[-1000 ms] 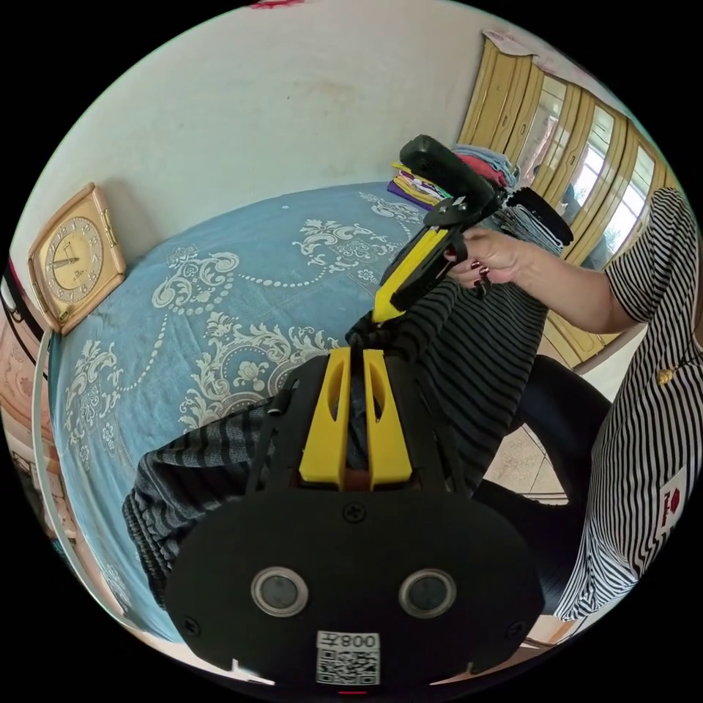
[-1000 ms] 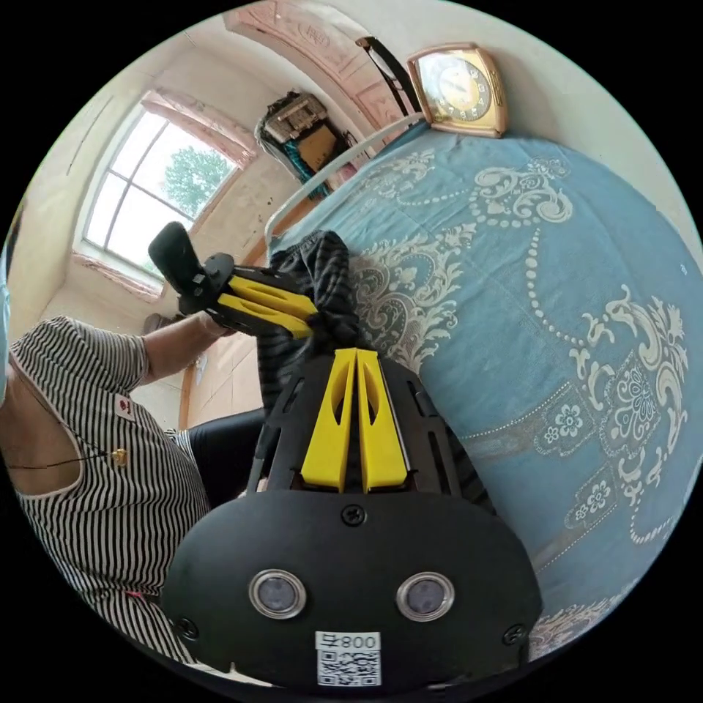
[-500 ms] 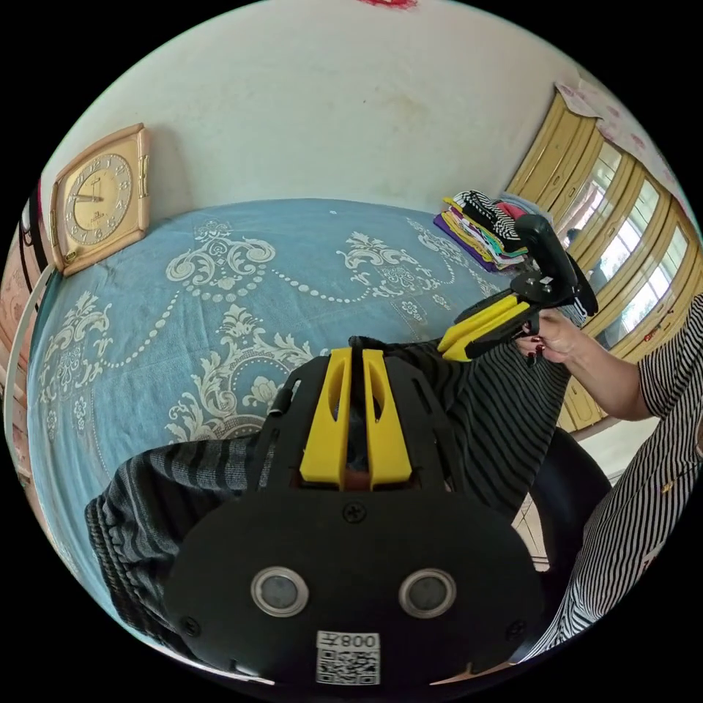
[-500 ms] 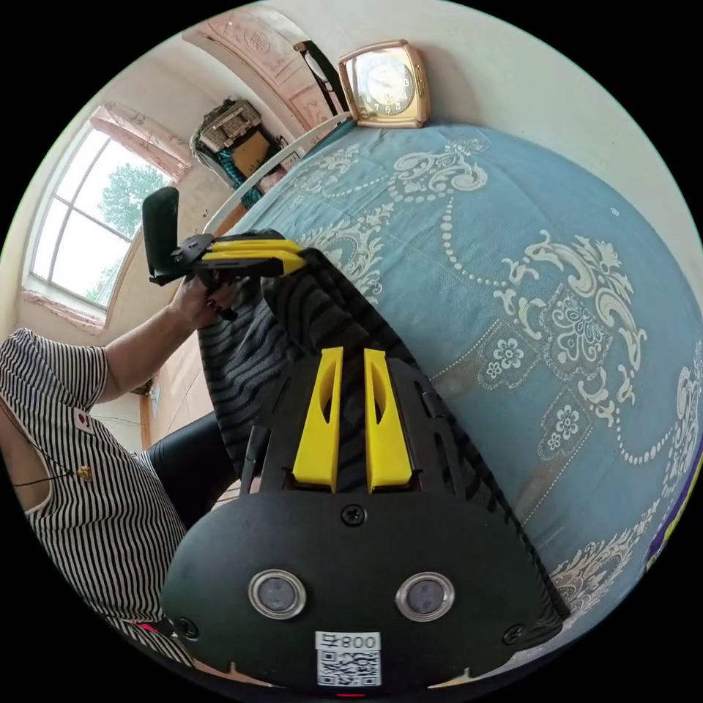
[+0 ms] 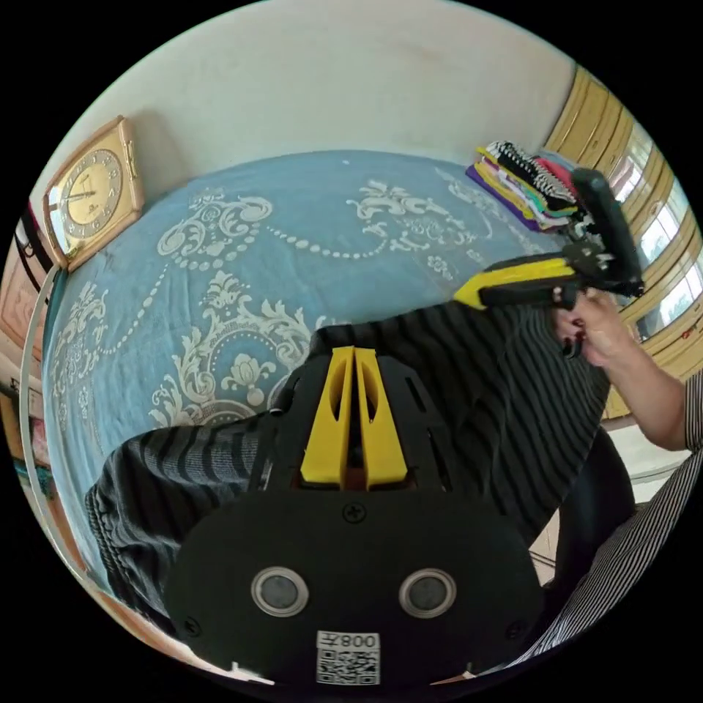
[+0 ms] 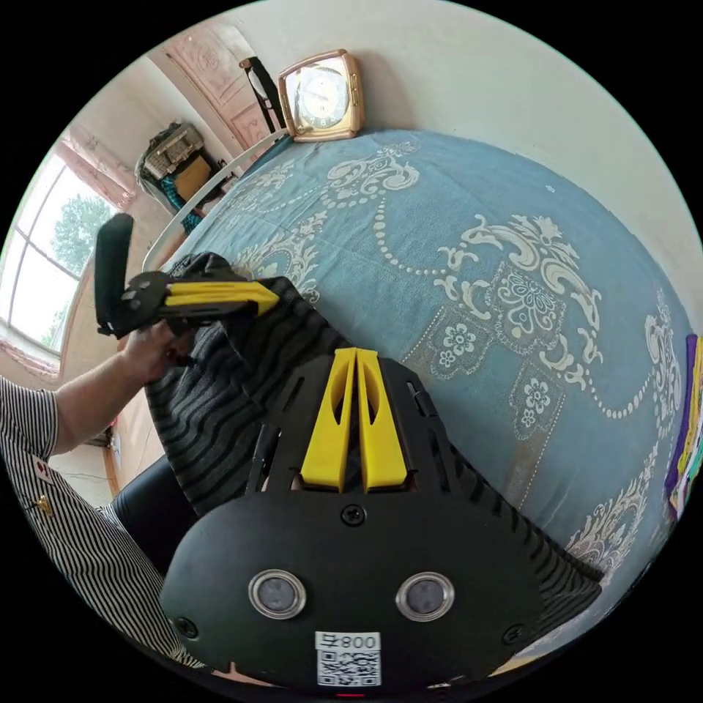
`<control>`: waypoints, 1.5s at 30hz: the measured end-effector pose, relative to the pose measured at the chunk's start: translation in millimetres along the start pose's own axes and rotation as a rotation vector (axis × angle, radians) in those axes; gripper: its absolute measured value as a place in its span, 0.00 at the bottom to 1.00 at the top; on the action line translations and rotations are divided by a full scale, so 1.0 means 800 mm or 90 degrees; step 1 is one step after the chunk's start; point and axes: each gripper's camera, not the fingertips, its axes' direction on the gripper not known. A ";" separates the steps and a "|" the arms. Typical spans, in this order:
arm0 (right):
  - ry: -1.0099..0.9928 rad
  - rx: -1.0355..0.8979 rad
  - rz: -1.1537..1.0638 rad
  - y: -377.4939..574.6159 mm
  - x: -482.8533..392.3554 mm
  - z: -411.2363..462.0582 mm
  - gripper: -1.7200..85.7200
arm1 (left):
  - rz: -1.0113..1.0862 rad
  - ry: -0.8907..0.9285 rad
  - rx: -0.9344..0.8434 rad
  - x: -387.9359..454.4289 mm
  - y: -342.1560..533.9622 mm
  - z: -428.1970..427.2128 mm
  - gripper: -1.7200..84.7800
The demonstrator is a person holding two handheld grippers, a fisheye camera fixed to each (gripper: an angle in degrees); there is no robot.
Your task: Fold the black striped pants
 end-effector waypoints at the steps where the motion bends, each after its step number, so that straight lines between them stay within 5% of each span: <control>1: 0.012 0.013 0.003 0.007 -0.001 -0.010 0.02 | -0.024 0.010 0.026 0.001 -0.003 -0.002 0.02; 6: 0.055 0.001 0.029 0.079 0.008 -0.042 0.02 | -0.015 0.045 0.105 0.045 -0.016 -0.030 0.02; 10: 0.046 -0.077 0.064 0.110 0.037 -0.002 0.02 | 0.033 -0.004 -0.005 0.092 -0.038 0.024 0.02; 17: 0.064 0.022 0.117 0.164 0.066 -0.079 0.02 | 0.032 0.064 0.081 0.154 -0.074 -0.005 0.02; 23: 0.073 -0.047 0.171 0.224 0.124 -0.069 0.02 | 0.120 0.015 -0.016 0.254 -0.129 0.070 0.02; 27: 0.035 -0.015 0.191 0.248 0.148 -0.093 0.02 | 0.088 0.025 -0.018 0.276 -0.159 0.067 0.02; 35: 0.181 0.043 0.340 0.393 0.231 -0.181 0.02 | 0.215 0.068 -0.012 0.417 -0.214 0.079 0.02; 40: 0.062 0.037 0.405 0.448 0.297 -0.190 0.02 | 0.208 0.058 -0.078 0.461 -0.254 0.115 0.02; 45: 0.136 0.139 0.395 0.516 0.296 -0.260 0.02 | 0.240 0.074 -0.033 0.518 -0.272 0.096 0.02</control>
